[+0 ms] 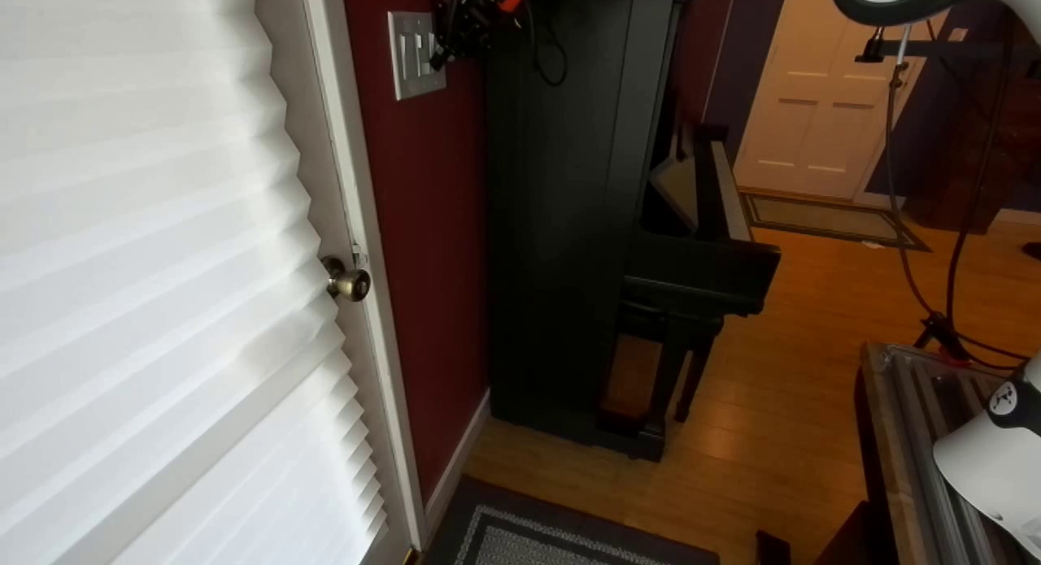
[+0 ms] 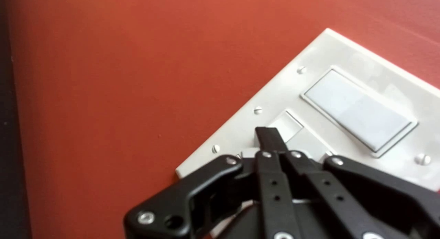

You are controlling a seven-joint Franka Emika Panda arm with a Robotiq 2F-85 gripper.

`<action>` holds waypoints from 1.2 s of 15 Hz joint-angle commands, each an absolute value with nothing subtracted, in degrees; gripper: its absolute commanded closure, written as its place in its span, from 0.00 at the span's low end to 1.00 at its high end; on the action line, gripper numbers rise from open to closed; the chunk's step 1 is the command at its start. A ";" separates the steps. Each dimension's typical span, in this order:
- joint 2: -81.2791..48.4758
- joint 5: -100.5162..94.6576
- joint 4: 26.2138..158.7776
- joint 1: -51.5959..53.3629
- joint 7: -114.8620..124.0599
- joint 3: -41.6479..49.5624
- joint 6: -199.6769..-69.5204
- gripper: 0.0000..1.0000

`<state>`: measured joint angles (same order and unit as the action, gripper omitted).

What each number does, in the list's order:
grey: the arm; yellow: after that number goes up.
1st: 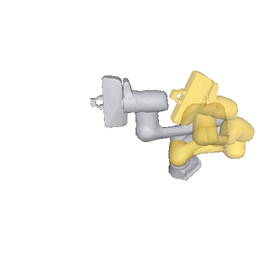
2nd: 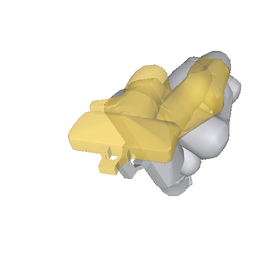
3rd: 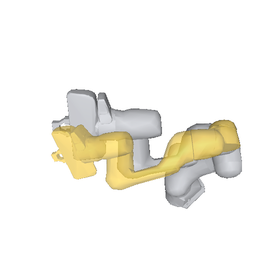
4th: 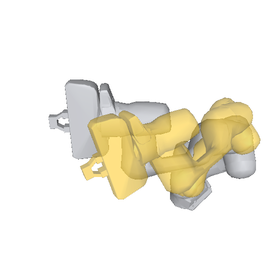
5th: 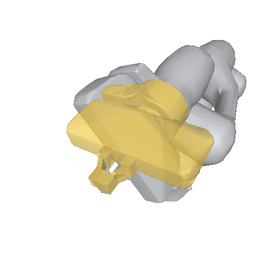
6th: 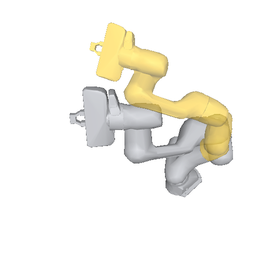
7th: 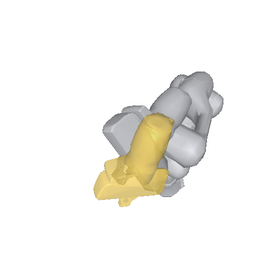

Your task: Press the middle switches on the wall socket.

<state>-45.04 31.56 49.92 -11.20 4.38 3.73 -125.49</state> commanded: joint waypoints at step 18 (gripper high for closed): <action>-47.42 33.30 46.52 -11.76 6.43 2.28 -122.20 1.00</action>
<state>-45.68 32.24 49.78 -11.33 5.65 2.90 -121.66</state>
